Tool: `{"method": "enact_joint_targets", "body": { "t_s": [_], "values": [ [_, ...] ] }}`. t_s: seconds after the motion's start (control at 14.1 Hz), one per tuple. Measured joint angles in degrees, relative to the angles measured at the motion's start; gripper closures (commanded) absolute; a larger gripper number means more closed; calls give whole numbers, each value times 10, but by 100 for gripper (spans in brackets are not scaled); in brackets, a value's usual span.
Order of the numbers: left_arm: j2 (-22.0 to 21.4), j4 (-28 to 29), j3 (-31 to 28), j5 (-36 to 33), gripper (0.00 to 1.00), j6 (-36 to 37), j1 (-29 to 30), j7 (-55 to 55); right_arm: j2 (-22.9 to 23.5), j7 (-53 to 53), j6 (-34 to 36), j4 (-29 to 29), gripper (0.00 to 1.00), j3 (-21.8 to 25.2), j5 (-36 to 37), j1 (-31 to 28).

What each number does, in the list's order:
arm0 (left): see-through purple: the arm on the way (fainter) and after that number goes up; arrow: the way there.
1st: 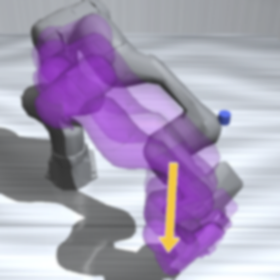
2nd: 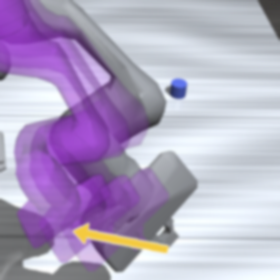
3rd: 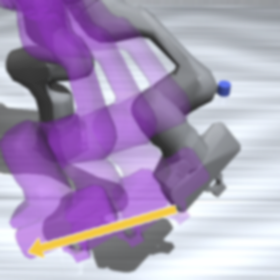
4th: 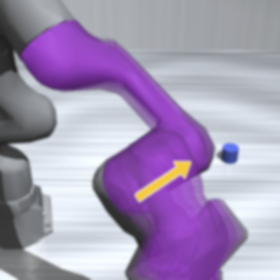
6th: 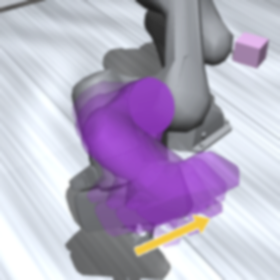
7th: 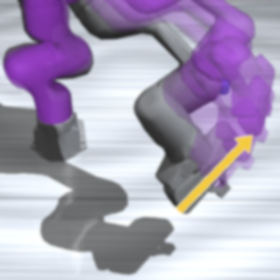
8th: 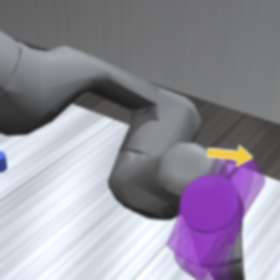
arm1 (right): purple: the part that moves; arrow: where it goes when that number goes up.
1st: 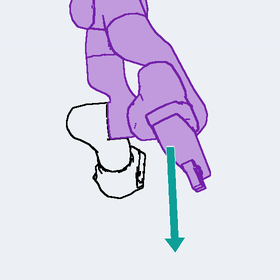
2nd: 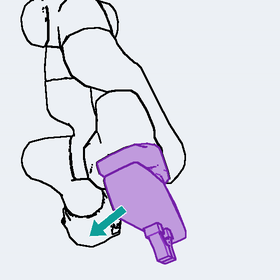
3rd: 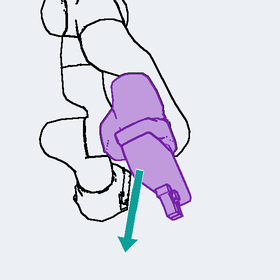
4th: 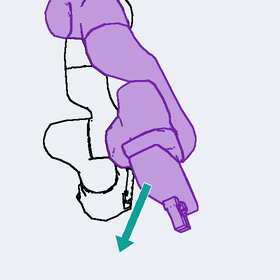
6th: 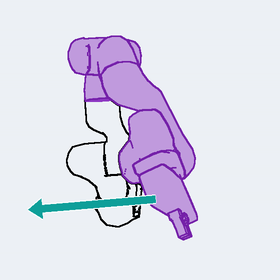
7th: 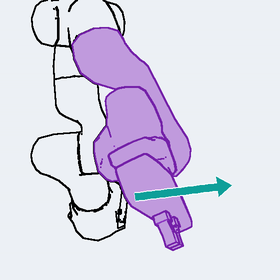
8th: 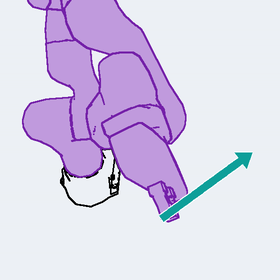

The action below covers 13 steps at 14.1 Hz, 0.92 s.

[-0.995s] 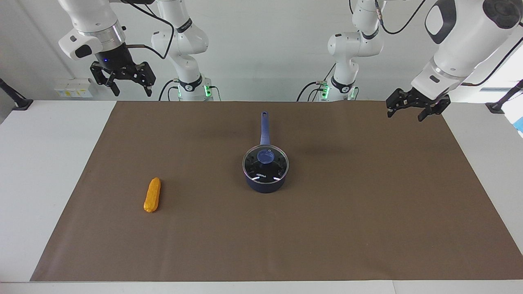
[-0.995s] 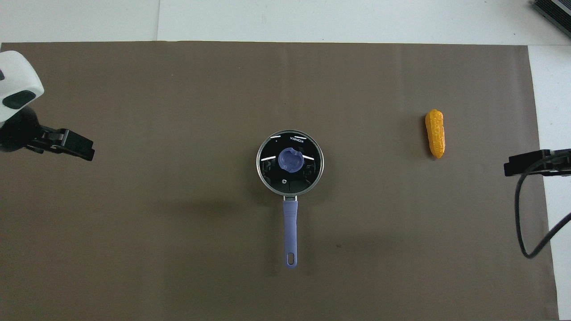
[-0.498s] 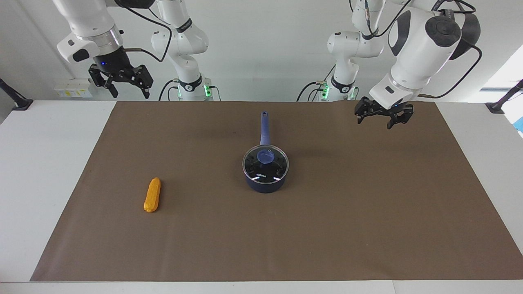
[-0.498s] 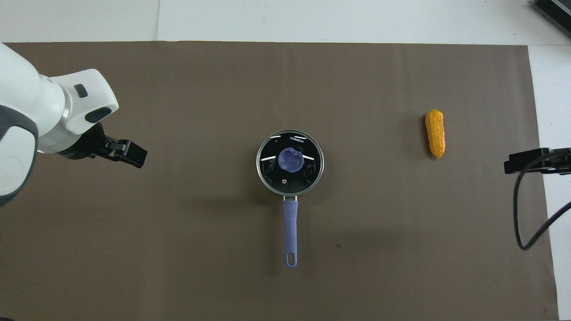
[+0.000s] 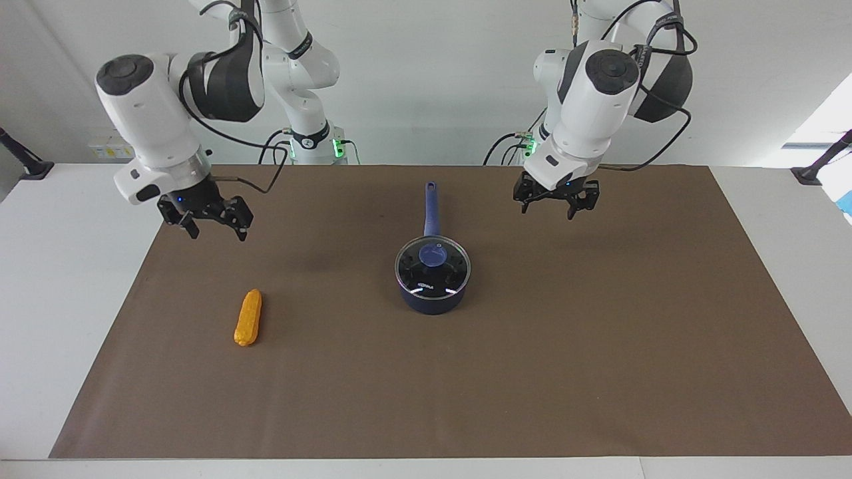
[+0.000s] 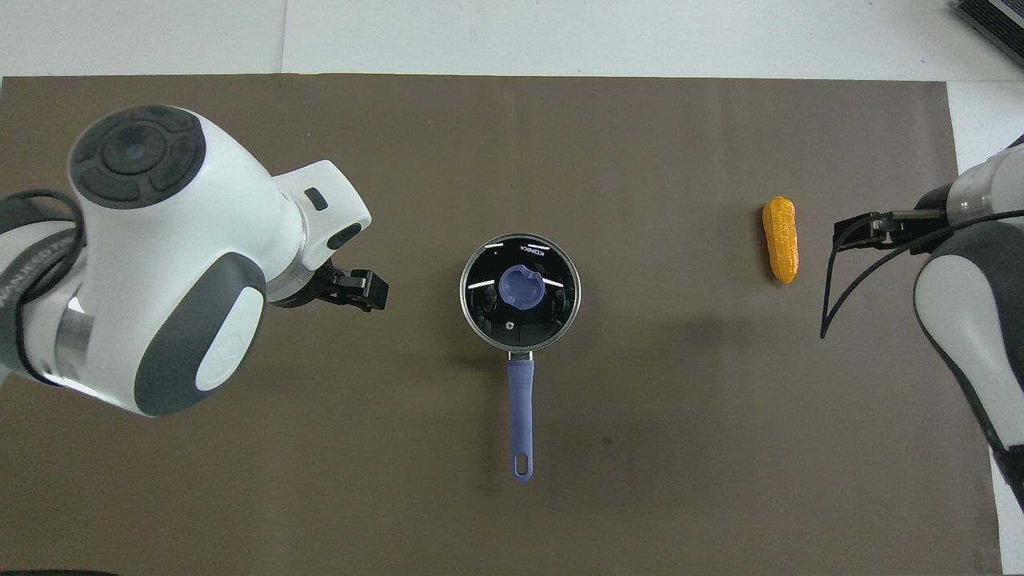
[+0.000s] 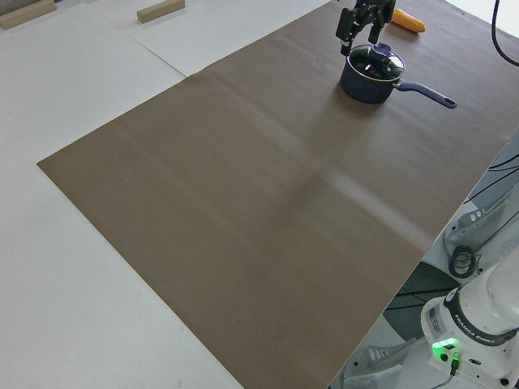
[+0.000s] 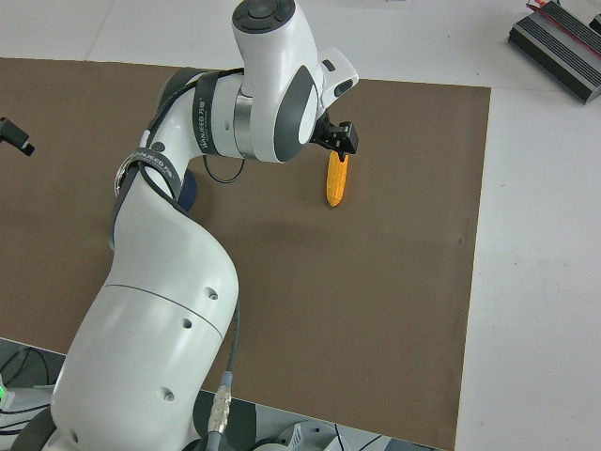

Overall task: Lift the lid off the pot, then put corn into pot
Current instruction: 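Reach the left gripper to the pot lid while the right gripper reaches the corn, then grasp the lid knob with the left gripper while the right gripper grasps the corn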

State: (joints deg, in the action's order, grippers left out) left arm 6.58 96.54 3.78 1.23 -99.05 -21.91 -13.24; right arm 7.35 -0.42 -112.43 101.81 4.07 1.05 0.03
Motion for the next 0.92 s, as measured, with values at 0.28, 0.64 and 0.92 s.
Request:
{"method": "enact_joint_targets", "body": {
  "t_s": [0.28,0.64,0.92],
  "values": [
    [53,-2,0,0,0,-62,-54,-88,91,-3,-111,1,0,0,0,-5],
    [108,-43,0,0,0,-91,-114,-206,173,-3,-207,1,0,1,0,-7],
    [156,-110,0,-1,0,-102,-131,-242,210,0,-248,0,0,0,0,-5]
  ]
}}
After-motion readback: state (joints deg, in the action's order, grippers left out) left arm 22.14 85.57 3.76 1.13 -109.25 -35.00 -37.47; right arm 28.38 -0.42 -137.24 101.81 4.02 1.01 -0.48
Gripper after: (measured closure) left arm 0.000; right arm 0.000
